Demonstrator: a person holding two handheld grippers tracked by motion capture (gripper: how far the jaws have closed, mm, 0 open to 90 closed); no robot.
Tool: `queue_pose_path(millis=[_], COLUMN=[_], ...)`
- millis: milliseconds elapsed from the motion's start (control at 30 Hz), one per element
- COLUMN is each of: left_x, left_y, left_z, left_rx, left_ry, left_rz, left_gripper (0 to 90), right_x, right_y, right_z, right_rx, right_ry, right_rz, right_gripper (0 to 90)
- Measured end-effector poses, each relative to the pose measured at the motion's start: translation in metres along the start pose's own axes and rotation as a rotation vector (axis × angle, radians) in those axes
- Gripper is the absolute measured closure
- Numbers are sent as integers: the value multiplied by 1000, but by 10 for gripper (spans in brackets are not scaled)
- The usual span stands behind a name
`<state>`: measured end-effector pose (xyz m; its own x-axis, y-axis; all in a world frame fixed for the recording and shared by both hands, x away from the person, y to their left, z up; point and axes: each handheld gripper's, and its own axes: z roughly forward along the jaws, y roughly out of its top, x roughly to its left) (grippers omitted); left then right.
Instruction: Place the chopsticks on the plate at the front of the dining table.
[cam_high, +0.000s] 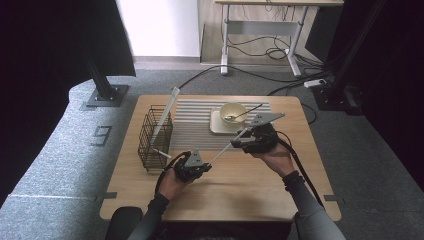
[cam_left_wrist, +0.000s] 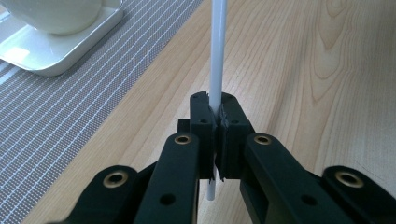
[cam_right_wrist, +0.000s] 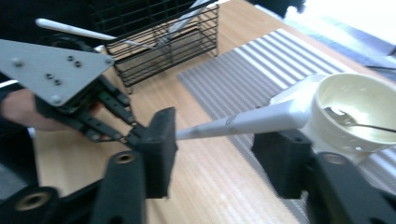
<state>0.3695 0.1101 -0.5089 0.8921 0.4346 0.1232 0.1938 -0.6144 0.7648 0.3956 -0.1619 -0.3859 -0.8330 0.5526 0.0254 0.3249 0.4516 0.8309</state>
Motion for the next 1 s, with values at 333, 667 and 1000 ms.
queue_pose_path(millis=[333,667,1000], left_x=[-4,-2,1], left_y=[0,-1,-1], left_z=[4,-1,-5], left_rx=[35,-1,-27], left_ry=[-36,-67,-98], left_rz=[3,-26,-52], left_gripper=[862,862,861], right_x=[-1,-24,-48], right_y=[0,-21,-49], right_z=[7,10,17], right_rx=[-59,-70,-66], right_ry=[-131,-182,-200], right_rz=[-5,57,133], right_gripper=[277,278,269])
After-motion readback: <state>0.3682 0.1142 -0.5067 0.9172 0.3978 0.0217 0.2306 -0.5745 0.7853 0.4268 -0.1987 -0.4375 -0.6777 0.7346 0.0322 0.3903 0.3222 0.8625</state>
